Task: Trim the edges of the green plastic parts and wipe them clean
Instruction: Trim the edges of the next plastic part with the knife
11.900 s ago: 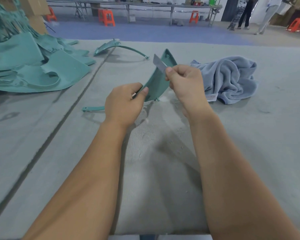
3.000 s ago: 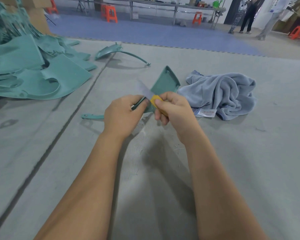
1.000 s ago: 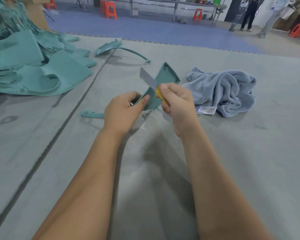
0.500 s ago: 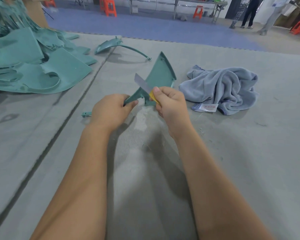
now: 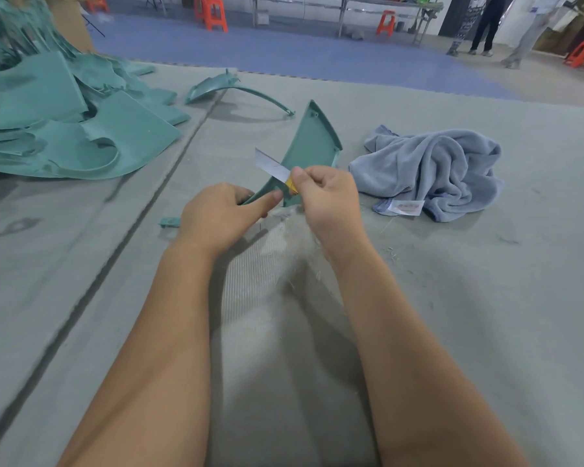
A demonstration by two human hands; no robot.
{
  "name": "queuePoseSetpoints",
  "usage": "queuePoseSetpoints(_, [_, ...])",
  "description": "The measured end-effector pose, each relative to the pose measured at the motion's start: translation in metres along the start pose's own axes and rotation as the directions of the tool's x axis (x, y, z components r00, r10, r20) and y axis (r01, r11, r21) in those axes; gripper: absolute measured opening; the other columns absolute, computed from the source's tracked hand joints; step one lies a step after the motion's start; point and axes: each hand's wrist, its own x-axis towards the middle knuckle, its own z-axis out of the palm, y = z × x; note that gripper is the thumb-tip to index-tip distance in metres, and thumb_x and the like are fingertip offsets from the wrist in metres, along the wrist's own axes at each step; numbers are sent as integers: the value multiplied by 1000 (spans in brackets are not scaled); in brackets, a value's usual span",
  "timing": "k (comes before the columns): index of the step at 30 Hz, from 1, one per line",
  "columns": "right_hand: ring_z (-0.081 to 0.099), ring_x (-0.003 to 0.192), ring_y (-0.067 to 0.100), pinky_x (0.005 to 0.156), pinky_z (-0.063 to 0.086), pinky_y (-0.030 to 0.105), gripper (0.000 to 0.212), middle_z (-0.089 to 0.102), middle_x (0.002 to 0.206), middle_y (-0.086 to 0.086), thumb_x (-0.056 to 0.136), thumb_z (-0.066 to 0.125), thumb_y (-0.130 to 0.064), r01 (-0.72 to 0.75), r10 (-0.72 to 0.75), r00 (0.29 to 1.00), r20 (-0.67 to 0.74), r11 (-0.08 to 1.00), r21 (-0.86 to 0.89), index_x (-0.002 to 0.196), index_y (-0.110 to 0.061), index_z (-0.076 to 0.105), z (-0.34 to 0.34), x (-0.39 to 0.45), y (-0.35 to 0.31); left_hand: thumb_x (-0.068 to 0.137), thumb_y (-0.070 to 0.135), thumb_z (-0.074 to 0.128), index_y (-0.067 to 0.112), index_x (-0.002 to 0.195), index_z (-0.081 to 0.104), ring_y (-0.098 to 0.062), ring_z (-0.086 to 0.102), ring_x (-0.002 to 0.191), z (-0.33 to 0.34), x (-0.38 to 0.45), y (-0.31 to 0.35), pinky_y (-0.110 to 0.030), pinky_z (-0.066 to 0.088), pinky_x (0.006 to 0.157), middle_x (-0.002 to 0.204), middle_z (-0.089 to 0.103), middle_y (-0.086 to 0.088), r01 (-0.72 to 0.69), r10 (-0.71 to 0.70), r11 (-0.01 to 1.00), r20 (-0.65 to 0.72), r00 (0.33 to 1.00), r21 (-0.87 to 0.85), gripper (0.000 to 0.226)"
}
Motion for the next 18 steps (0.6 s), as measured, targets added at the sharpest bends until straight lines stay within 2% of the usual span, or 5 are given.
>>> queuePoseSetpoints(3, [22,48,10,50,19,28,39,26,48,-6,95,57,-17,3,-3,1000,4,1000,14,75,16,52,1,1,0,72,88,35,25,65,71,-15,51,46,-1,-1,0,-29,35,53,38,45,7,-3,3,1000,11,1000,-12,72])
queuePoseSetpoints(8, [23,50,10,52,20,28,40,25,47,-10,94,57,-17,15,-15,1000,-8,1000,20,70,14,49,1,0,2,76,88,19,21,58,67,-16,57,51,1,3,-1,-28,33,53,41,50,2,-24,24,999,10,1000,25,85])
queuePoseSetpoints(13, [22,44,5,45,19,20,39,24,41,-13,96,56,-14,26,-24,998,-64,999,27,64,7,48,2,-3,-1,79,87,20,17,53,63,-14,51,44,3,2,-2,-27,30,51,36,50,9,-38,38,999,9,999,39,86])
queuePoseSetpoints(16, [21,46,4,46,20,21,35,24,44,-14,98,53,-15,10,14,983,-182,992,129,65,-6,52,-10,5,-3,79,85,23,14,50,59,-13,50,44,5,-1,-1,-27,29,51,37,50,12,-51,50,997,13,999,50,85])
queuePoseSetpoints(18, [22,51,8,50,20,26,35,25,49,-12,100,51,-15,39,-12,982,-189,990,138,67,-5,52,-16,6,-2,82,82,26,13,49,56,-13,49,45,5,-3,-1,-27,29,51,38,50,13,-55,55,997,8,998,47,82])
